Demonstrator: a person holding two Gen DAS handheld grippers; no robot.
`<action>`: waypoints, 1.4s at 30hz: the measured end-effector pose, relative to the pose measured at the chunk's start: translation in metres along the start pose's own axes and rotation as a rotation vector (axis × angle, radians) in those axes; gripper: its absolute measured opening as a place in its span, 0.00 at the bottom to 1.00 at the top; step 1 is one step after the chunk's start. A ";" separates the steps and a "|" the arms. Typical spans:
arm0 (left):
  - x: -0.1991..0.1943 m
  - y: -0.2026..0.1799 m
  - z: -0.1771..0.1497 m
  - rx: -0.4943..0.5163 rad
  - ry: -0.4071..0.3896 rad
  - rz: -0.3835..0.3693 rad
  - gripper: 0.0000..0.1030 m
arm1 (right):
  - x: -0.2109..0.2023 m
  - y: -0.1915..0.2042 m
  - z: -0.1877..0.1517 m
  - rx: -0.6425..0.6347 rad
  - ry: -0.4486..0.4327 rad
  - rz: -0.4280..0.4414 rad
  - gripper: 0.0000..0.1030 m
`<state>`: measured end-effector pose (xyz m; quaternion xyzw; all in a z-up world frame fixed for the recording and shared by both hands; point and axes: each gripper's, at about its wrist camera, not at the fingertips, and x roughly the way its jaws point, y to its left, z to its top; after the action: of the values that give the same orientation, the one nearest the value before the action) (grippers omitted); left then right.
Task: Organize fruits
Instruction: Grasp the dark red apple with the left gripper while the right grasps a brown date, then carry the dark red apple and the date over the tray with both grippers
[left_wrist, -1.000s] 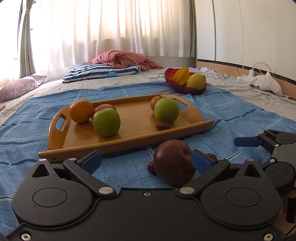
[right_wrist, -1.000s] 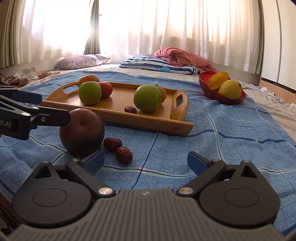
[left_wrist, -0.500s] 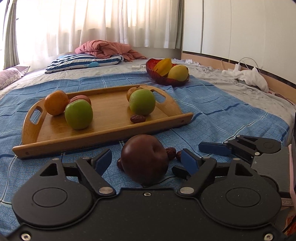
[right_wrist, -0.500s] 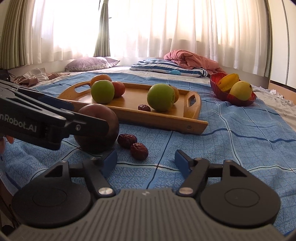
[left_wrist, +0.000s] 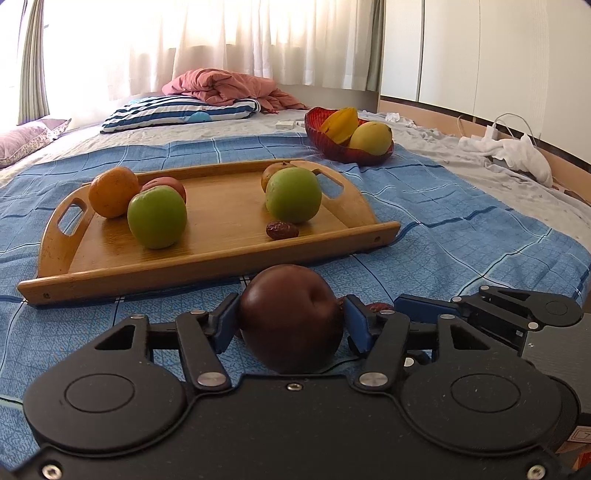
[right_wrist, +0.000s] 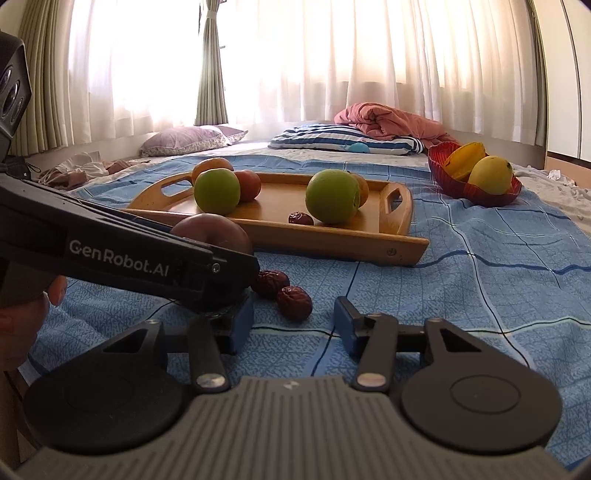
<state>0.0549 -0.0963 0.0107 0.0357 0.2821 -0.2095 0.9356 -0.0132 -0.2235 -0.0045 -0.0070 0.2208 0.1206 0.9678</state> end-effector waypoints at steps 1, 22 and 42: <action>0.000 0.001 0.000 -0.011 0.000 -0.003 0.56 | 0.000 0.000 0.000 -0.002 -0.001 0.001 0.50; -0.036 0.051 0.030 -0.075 -0.112 0.130 0.54 | -0.007 -0.002 0.020 0.041 -0.038 -0.064 0.23; -0.018 0.145 0.072 -0.199 -0.106 0.244 0.54 | 0.032 -0.021 0.104 0.154 -0.039 -0.136 0.23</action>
<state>0.1380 0.0290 0.0728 -0.0343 0.2454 -0.0668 0.9665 0.0639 -0.2294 0.0752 0.0550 0.2095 0.0376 0.9755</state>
